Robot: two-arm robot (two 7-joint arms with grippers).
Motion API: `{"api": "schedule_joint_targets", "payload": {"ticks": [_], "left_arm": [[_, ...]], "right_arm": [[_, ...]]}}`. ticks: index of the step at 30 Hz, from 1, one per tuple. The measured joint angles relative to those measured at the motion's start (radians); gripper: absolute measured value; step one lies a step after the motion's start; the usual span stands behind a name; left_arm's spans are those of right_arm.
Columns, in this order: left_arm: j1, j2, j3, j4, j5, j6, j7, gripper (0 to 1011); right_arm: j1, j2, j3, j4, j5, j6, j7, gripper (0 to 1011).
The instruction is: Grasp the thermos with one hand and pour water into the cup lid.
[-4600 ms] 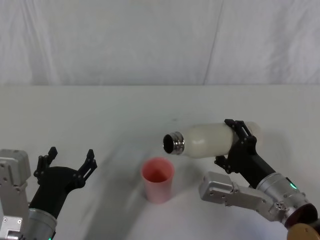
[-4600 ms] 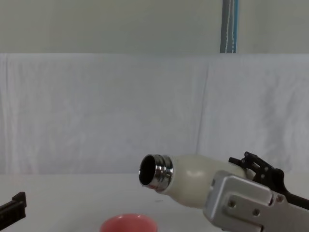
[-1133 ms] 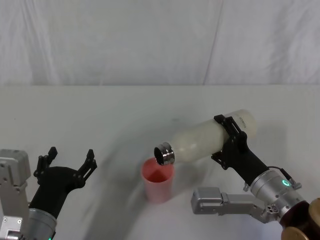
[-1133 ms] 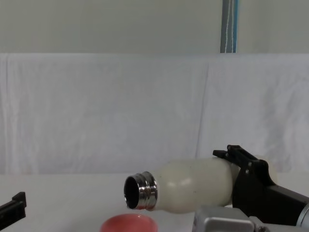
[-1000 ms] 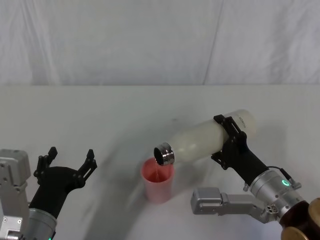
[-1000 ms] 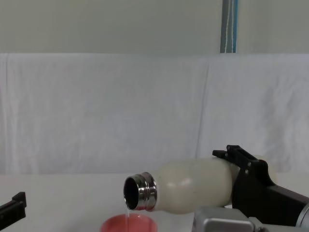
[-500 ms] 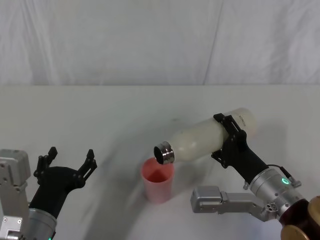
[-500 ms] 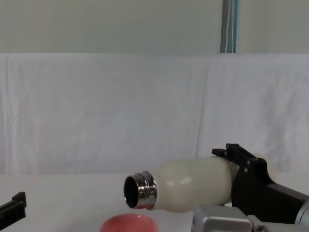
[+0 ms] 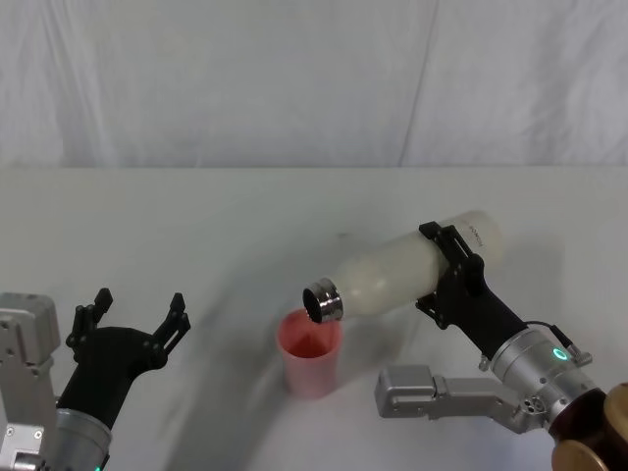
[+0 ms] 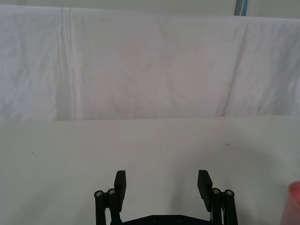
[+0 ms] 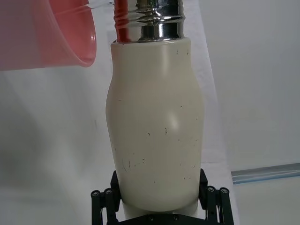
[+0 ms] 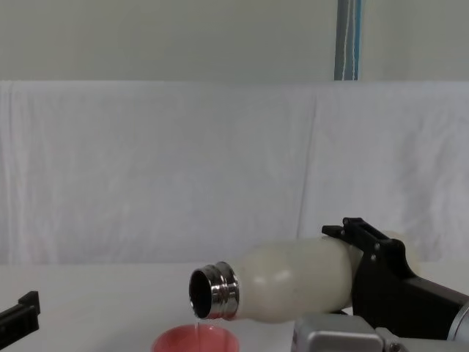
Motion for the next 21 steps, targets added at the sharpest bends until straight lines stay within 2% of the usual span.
{"api": "schedule_joint_targets", "payload": {"ticks": [21], "left_arm": [[0.0,0.0,0.0,0.0,0.0,0.0,0.0,1001]], "right_arm": [[0.002,0.002,-0.005,0.004,-0.003,0.001,0.0,950]]}}
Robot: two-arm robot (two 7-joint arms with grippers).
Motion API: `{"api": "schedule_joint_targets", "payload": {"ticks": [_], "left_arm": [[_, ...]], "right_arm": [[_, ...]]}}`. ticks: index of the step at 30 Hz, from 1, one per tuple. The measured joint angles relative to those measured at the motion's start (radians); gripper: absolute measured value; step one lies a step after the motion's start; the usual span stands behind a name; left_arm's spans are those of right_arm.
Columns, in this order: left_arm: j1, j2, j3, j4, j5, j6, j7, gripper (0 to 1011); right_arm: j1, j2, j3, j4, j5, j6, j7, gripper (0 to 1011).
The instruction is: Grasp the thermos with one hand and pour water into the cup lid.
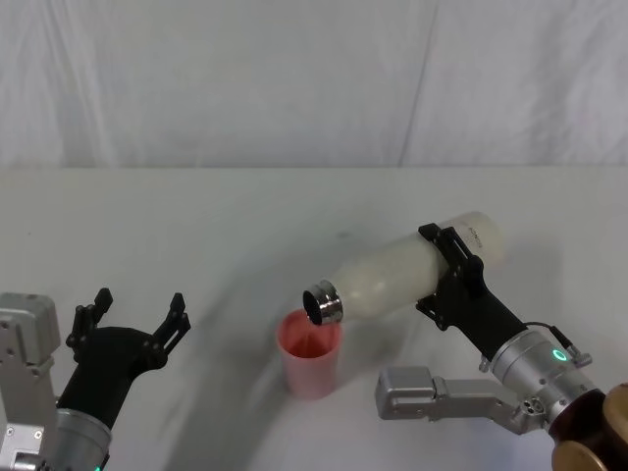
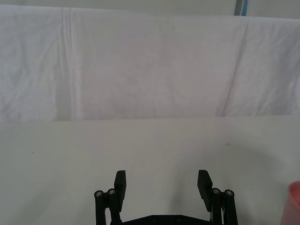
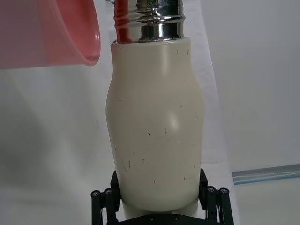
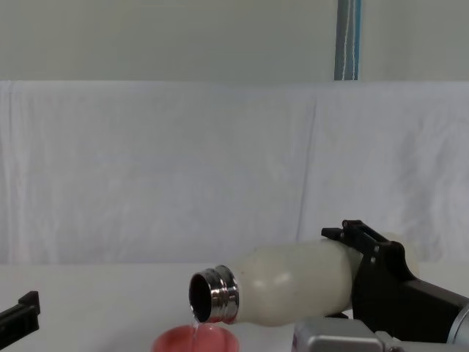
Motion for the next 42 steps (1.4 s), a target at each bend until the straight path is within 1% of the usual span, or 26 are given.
{"api": "schedule_joint_targets", "payload": {"ticks": [42], "left_arm": [[0.0,0.0,0.0,0.0,0.0,0.0,0.0,1001]], "right_arm": [[0.008,0.01,-0.005,-0.008,-0.017,0.004,-0.007,950]]}}
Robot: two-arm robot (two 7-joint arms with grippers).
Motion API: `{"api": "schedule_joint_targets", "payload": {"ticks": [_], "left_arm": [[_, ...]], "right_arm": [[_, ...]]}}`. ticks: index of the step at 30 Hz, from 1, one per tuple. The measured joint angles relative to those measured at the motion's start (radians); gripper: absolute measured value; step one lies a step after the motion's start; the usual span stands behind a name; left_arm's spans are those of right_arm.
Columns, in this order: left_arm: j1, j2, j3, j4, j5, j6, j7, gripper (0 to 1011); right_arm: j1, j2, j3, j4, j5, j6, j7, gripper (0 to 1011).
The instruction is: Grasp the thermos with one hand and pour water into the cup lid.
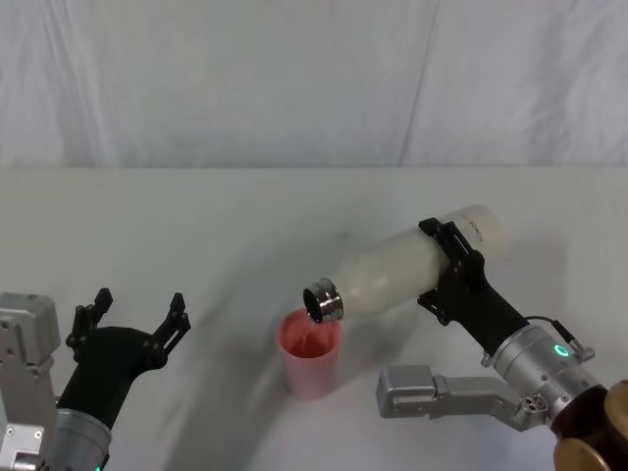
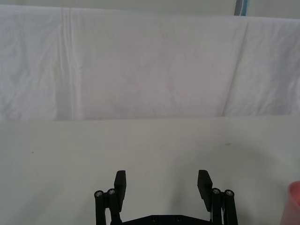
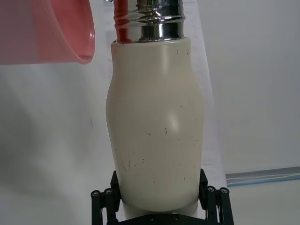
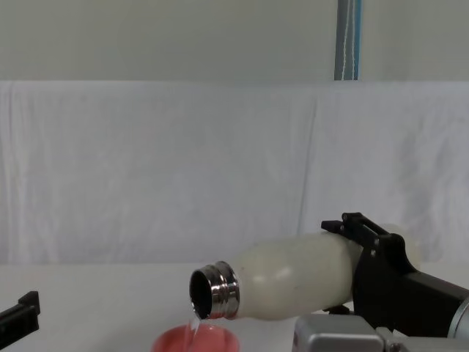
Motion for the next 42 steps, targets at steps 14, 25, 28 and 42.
{"api": "schedule_joint_targets", "payload": {"ticks": [14,25,28,42], "left_arm": [[0.0,0.0,0.0,0.0,0.0,0.0,0.0,1001],[0.0,0.0,0.0,0.0,0.0,0.0,0.0,1001],[0.0,0.0,0.0,0.0,0.0,0.0,0.0,1001],[0.0,0.0,0.0,0.0,0.0,0.0,0.0,1001]], "right_arm": [[0.005,0.0,0.001,0.0,0.002,-0.001,0.001,951],[0.006,-0.001,0.002,0.003,0.004,-0.002,0.003,951],[0.006,-0.001,0.002,0.004,0.005,-0.002,0.003,951],[0.002,-0.003,0.001,0.007,0.005,-0.001,0.002,950]]}}
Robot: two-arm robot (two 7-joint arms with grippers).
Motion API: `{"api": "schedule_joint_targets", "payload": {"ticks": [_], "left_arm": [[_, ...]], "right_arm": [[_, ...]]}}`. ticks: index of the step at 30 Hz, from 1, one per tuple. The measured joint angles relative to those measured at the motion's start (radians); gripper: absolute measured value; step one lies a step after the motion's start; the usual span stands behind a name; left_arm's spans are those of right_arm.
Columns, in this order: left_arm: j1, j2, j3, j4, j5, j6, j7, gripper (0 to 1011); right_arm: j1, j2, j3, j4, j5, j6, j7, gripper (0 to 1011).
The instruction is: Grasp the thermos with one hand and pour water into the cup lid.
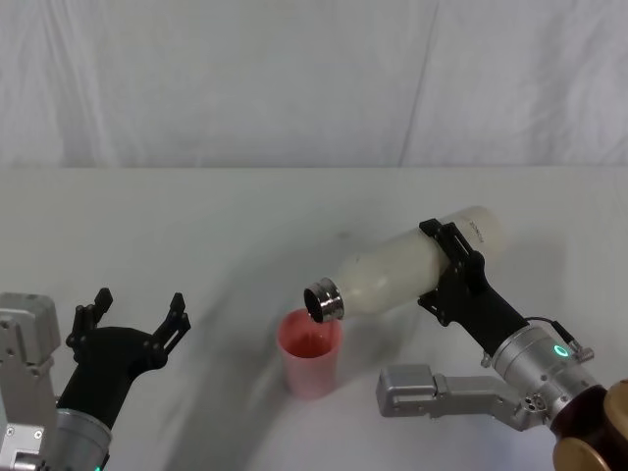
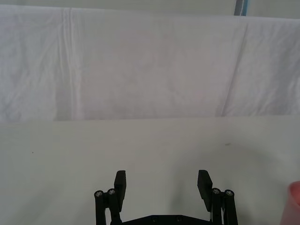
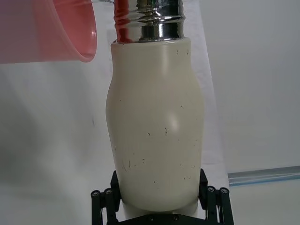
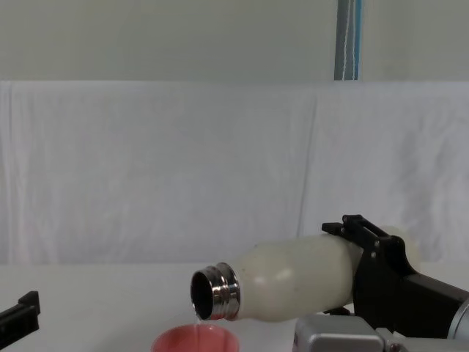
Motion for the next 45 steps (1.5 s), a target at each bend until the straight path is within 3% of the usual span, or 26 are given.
{"api": "schedule_joint_targets", "payload": {"ticks": [45], "left_arm": [[0.0,0.0,0.0,0.0,0.0,0.0,0.0,1001]], "right_arm": [[0.006,0.0,-0.002,0.014,0.001,-0.006,-0.006,951]]}}
